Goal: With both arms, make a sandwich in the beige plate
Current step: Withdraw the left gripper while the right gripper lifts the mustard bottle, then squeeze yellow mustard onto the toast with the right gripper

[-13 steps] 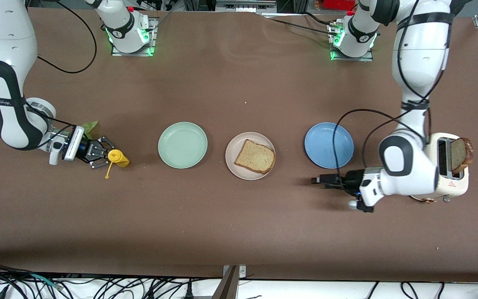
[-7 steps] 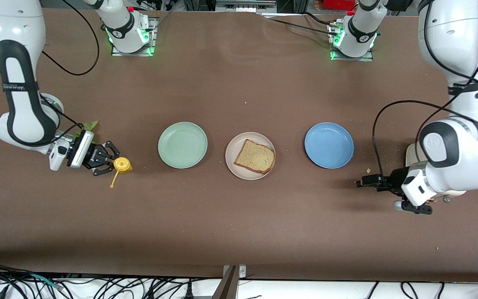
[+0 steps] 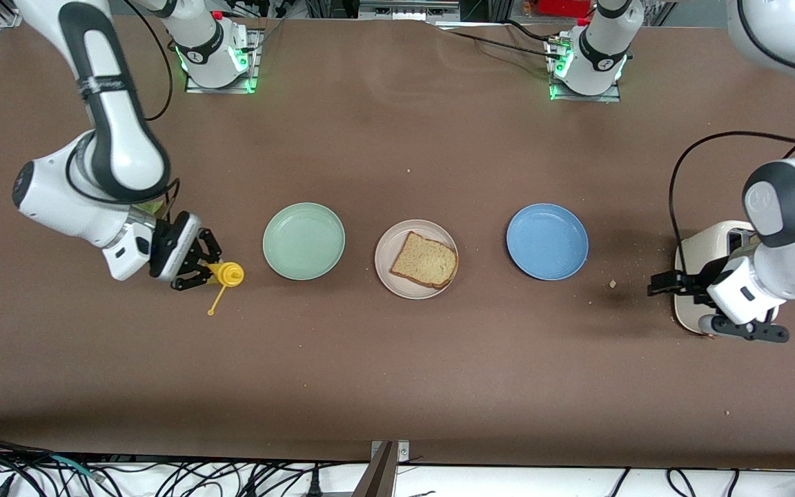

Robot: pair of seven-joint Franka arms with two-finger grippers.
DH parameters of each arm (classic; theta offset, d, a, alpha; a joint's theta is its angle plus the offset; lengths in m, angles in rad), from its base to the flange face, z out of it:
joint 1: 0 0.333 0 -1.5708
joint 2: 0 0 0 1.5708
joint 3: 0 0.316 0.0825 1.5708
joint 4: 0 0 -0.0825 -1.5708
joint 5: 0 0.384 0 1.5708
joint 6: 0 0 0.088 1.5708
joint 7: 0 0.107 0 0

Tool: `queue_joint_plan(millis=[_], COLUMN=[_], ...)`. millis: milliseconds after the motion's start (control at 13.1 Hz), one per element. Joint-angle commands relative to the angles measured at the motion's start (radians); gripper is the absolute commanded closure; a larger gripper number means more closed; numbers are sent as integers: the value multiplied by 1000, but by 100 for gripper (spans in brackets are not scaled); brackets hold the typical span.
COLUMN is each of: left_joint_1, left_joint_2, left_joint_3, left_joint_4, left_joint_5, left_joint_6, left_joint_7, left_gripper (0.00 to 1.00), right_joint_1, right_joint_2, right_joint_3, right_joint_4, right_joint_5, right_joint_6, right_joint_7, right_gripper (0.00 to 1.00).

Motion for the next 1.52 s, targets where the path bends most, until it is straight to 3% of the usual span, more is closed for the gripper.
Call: queue_joint_plan(millis=[0,305,609,914,1066,1447], left_joint_1=[-11,-11,-11,-8,-4,-1], left_joint_2=[-75,-155,-216,-222,-224,-225], left_joint_3=[1,5,5,7,7,20], left_joint_4=[-15,-7,-4,85,111,158], left_joint_5=[62,138,158,158,157,160], left_joint_6=[-45,-157,-215,-312,-343,-387], left_joint_7=[-56,-70,-82,-83,-83,-82], left_gripper=[0,0,0,0,0,0], right_joint_1=[93,218,333,469,535,647], right_joint_2=[-28,-19,22,152,237,318], right_joint_3=[-5,-2,-5,-4,-5,-7], right_joint_4=[7,66,122,349,441,452], right_joint_5=[-200,-555,-796,-1070,-1131,-1306], right_joint_6=[66,66,33,-259,-376,-464], right_joint_7=[218,618,871,1085,1186,1355], right_gripper=[100,100,100,100,100,100])
